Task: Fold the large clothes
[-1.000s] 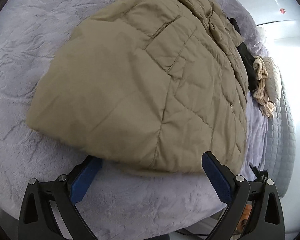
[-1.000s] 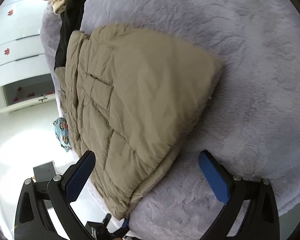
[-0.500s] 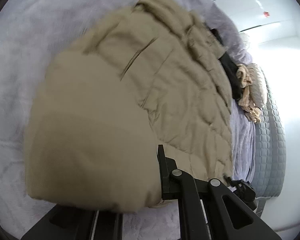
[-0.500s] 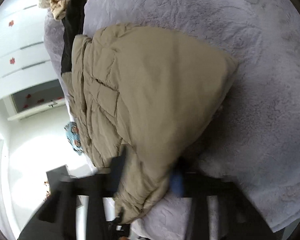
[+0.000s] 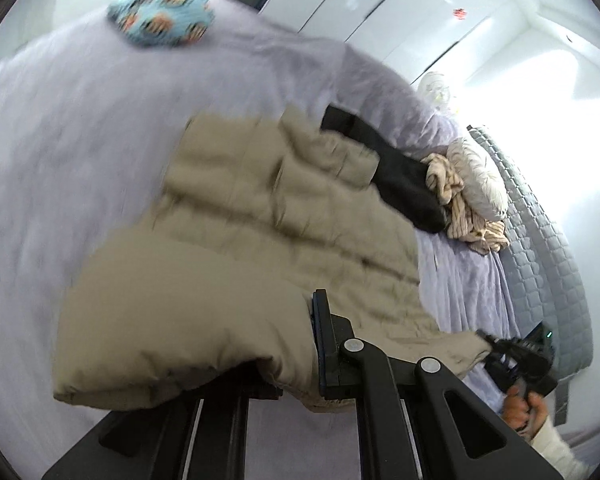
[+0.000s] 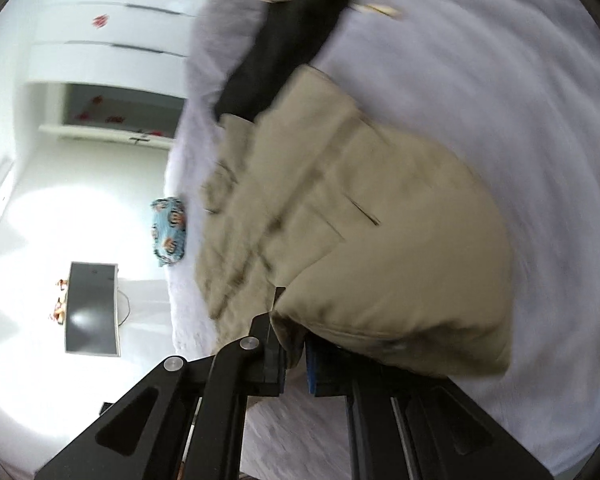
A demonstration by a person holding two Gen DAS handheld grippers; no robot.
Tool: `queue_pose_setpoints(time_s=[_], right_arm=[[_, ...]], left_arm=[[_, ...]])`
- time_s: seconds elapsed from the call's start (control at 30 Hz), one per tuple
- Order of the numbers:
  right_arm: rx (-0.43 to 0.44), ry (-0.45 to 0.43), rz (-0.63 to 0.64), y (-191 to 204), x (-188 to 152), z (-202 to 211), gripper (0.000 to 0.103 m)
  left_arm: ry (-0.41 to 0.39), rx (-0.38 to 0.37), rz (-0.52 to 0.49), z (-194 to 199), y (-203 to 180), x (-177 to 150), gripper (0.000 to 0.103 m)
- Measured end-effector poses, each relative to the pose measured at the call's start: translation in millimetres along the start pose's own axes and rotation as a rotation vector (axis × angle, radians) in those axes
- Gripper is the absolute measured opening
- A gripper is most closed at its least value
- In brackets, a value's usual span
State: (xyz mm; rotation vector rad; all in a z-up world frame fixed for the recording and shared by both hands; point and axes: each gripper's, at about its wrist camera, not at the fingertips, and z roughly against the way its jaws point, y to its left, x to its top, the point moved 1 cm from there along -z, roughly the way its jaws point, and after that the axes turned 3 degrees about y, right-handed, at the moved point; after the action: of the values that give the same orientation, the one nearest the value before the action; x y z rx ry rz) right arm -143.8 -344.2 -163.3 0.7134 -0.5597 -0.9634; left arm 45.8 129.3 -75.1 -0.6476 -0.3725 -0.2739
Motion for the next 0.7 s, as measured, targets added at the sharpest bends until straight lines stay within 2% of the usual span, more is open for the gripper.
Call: queue_pose_setpoints(time_s=[0.17, 0.23, 0.3, 0.4, 0.47, 0.57, 0.7], right_arm=[[-0.008, 0.015, 0.152, 69, 72, -13, 0.008], [-0.014, 0.033, 0.174, 89, 98, -24, 0.008], [-0.018, 0.056, 0.212, 111, 131, -43, 0.008], [-0.071, 0.075, 0.298, 132, 169, -77, 0.008], [-0.105, 0.082, 0.326, 138, 189, -100, 0.008], [-0.13, 0.093, 0.302, 128, 209, -140, 0.008], [-0.186, 0.101, 0.285, 103, 223, -187, 0.008]], left_arm=[[-0.039, 0.065, -0.069, -10, -38, 73, 0.012], [-0.038, 0.108, -0.097, -18, -47, 98, 0.012], [-0.024, 0.158, -0.117, -38, -53, 128, 0.012], [0.002, 0.227, -0.105, -77, -46, 160, 0.012], [0.011, 0.279, -0.096, -106, -36, 177, 0.012], [0.037, 0.334, -0.029, -156, -10, 190, 0.012], [0.072, 0.375, -0.037, -207, 16, 191, 0.013]])
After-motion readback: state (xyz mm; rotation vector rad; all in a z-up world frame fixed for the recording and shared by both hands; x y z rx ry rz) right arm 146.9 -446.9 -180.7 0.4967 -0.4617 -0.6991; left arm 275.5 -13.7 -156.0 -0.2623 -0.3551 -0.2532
